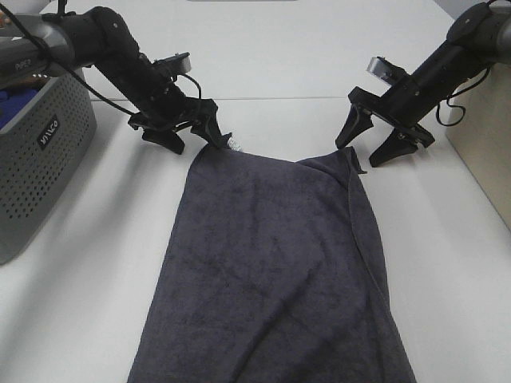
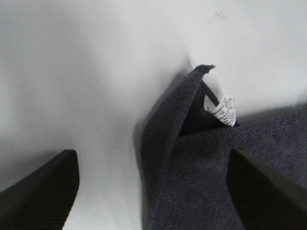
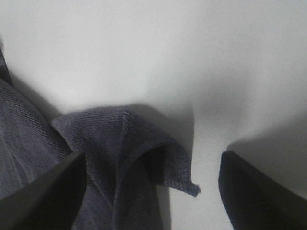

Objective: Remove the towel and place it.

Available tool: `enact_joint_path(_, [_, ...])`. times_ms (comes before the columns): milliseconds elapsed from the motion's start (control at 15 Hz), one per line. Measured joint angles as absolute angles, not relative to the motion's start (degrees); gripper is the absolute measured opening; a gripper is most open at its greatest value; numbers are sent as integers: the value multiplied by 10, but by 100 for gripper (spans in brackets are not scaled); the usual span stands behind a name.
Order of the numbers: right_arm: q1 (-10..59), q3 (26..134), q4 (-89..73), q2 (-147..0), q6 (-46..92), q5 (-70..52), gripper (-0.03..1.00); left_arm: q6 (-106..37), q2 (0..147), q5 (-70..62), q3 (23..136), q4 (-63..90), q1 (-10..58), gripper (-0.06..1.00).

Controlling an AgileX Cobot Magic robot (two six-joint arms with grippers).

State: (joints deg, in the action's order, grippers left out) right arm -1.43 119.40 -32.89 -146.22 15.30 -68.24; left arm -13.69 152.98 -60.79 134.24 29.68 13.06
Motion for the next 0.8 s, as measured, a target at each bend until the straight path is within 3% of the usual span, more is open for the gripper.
enact_joint_path(467, [23, 1201, -358, -1479, 154, -693, 66, -154, 1541, -604, 1344, 351, 155, 79])
enact_joint_path(667, [27, 1201, -338, -1480, 151, -693, 54, -155, 1544, -581, 1346, 355, 171, 75])
enact_joint_path(733, [27, 1201, -327, -1480, 148, -693, 47, -155, 1545, -574, 1346, 352, 173, 68])
enact_joint_path(800, [27, 1201, -308, -1480, 147, -693, 28, -152, 1550, -561, 1346, 341, 174, 44])
